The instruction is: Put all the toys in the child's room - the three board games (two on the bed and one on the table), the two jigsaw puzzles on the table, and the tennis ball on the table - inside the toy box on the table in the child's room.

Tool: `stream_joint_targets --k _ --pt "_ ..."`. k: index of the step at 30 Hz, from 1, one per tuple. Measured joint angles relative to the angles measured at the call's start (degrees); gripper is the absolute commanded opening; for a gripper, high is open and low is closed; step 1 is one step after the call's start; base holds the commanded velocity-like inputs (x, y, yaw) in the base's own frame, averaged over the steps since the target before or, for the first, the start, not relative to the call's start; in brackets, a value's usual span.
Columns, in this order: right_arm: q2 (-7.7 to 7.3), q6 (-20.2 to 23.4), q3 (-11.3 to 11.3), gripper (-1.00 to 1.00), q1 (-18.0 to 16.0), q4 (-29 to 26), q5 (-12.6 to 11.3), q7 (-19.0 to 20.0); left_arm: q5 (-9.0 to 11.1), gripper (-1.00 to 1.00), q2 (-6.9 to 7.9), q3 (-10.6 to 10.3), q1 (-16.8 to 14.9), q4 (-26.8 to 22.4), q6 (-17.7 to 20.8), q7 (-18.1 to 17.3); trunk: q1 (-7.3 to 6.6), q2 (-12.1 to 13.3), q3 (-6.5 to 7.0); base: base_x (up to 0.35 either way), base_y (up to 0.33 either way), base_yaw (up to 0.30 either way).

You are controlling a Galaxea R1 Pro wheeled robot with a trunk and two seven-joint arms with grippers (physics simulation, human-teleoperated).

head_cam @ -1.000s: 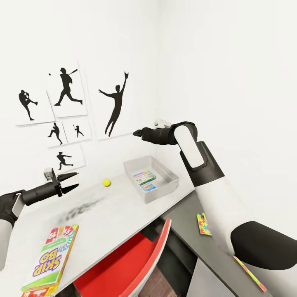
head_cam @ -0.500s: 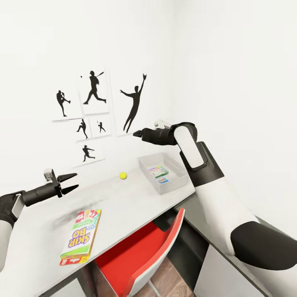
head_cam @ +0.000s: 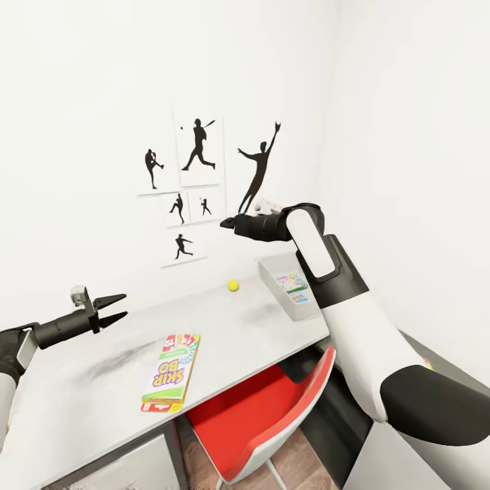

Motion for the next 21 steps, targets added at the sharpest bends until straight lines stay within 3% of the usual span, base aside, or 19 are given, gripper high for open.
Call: stream_joint_targets --k 9,21 --pt "0.0 0.28 0.03 1.0 0.0 0.64 0.0 -0.05 -0.05 1.0 2.14 0.0 1.61 0.0 -2.2 0.07 0.0 0.0 -0.18 -0.001 0.0 0.278" --pt "0.0 0.61 0.17 1.0 0.03 2.3 0.02 -0.06 -0.23 1.0 7.46 -0.05 4.28 0.0 -5.0 1.47 0.0 0.0 -0.58 0.0 0.0 0.278"
